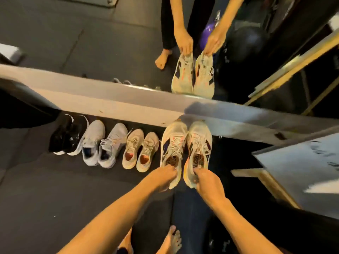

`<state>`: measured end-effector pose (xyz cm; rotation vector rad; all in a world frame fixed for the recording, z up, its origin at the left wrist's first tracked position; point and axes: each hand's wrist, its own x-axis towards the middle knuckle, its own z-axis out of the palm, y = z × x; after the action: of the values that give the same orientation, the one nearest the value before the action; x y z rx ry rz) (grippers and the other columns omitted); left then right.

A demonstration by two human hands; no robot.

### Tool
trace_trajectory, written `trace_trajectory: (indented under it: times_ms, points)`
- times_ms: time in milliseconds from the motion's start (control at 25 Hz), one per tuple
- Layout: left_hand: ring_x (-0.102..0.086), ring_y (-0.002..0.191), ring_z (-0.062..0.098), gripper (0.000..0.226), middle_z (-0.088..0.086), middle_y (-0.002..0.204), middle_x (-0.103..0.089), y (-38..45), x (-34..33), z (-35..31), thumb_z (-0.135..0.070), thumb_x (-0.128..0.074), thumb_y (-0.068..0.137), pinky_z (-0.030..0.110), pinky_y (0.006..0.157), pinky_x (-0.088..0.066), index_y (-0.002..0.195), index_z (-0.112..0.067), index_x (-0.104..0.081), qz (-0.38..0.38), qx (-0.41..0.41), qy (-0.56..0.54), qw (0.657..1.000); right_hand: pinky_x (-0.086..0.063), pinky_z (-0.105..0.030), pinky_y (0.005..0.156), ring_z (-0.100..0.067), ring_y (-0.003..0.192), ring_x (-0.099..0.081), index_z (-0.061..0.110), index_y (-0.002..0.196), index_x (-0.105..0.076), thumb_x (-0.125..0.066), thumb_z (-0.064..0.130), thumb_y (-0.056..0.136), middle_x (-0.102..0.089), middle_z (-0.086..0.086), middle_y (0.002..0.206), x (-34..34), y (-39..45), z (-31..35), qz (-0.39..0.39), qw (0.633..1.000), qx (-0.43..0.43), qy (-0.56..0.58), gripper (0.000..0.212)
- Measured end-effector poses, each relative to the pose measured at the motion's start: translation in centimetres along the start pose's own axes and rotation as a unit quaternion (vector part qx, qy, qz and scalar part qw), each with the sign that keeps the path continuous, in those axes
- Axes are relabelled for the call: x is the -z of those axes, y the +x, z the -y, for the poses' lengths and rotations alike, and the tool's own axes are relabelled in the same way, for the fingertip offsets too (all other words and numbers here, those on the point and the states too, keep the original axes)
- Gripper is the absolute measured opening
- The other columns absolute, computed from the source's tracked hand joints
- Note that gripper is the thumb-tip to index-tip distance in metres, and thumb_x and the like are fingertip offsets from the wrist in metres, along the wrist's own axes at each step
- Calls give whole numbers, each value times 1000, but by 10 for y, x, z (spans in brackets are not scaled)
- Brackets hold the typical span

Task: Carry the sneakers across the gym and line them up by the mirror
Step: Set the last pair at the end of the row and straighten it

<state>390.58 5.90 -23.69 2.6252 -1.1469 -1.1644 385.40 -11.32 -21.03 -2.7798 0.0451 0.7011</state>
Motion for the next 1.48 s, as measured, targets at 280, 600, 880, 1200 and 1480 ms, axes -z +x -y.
trace_trajectory:
  times_ms: [280,600,880,1200,1480]
  points:
    - [-50,108,38,22,18,119,-47,141,-166,96,3,-50,83,51,82,-49,105,1,-50,-8,-14,-8,1000,-52,-40,66,-31,85,-63,9,93,-63,-60,-5,74,-65,-10,92,-189,118,-80,11,1000,-9,18,24]
    - [-49,115,32,30,17,124,-52,178,-211,115,-5,-57,85,38,80,-47,114,-1,-50,-15,-43,36,998,-47,-35,66,-34,88,-62,8,98,-65,-59,1,76,-64,-13,97,-266,157,-94,36,997,-34,55,24]
    - [-58,89,31,25,16,106,-57,145,-216,137,-20,-63,83,43,71,-53,101,-6,-54,-274,29,-31,961,-31,-40,83,-20,79,-43,19,94,-57,-39,65,86,-55,1,85,-250,171,-59,-5,993,-120,14,50]
    - [-48,115,35,61,18,119,-57,140,-218,220,-56,-45,84,44,93,-34,115,-5,-58,-141,489,-111,854,-33,-47,102,-35,114,-52,7,118,-43,-65,52,77,-59,-16,123,-282,208,5,-23,952,-291,87,65]
    - [-61,80,32,23,13,82,-69,163,-208,237,-34,-54,85,41,89,-30,74,-14,-55,-215,405,-87,884,-52,-48,80,-43,93,-62,7,104,-53,-59,27,84,-66,-21,101,-267,227,-37,-127,956,-225,140,29]
